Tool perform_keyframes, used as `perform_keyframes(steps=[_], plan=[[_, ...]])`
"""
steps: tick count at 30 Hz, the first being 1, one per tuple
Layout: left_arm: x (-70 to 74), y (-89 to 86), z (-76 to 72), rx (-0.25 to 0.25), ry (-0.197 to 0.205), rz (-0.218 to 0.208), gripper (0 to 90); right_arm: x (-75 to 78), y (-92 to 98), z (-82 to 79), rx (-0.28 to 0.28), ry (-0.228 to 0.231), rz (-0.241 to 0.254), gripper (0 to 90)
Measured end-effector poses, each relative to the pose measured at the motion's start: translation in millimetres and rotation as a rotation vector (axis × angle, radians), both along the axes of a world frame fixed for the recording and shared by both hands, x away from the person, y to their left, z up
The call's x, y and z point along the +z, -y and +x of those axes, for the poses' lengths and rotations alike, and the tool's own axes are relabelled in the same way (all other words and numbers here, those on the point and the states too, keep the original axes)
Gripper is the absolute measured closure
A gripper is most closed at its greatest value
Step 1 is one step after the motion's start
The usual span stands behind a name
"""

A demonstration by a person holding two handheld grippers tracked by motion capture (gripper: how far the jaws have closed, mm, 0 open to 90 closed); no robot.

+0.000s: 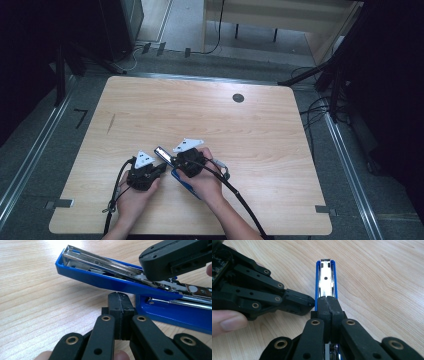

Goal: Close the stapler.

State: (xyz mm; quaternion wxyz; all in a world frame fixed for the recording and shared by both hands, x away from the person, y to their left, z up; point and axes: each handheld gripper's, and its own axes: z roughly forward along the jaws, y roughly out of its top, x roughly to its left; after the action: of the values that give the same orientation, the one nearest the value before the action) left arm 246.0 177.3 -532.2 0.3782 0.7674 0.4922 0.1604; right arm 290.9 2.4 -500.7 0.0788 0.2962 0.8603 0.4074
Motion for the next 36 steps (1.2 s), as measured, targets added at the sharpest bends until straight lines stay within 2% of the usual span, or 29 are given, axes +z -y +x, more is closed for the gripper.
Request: perform_keyframes(steps=[14, 23, 36], plan=[[0.7, 1.7, -0.4, -0.006, 0.014, 0.003, 90.0, 1.0, 0.0, 0.1, 0.004, 0.007, -0.005, 90.0], [1.5, 1.4, -0.9, -0.017, 0.024, -0.022, 90.0, 2.9, 1.6, -0.6, 0.0, 0.013, 0.003, 90.0], [4.7, 1.1, -4.8, -0.028, 0.074, -0.059, 90.0, 9.7, 5.1, -4.3, -0.001, 0.033, 0.017, 90.0]])
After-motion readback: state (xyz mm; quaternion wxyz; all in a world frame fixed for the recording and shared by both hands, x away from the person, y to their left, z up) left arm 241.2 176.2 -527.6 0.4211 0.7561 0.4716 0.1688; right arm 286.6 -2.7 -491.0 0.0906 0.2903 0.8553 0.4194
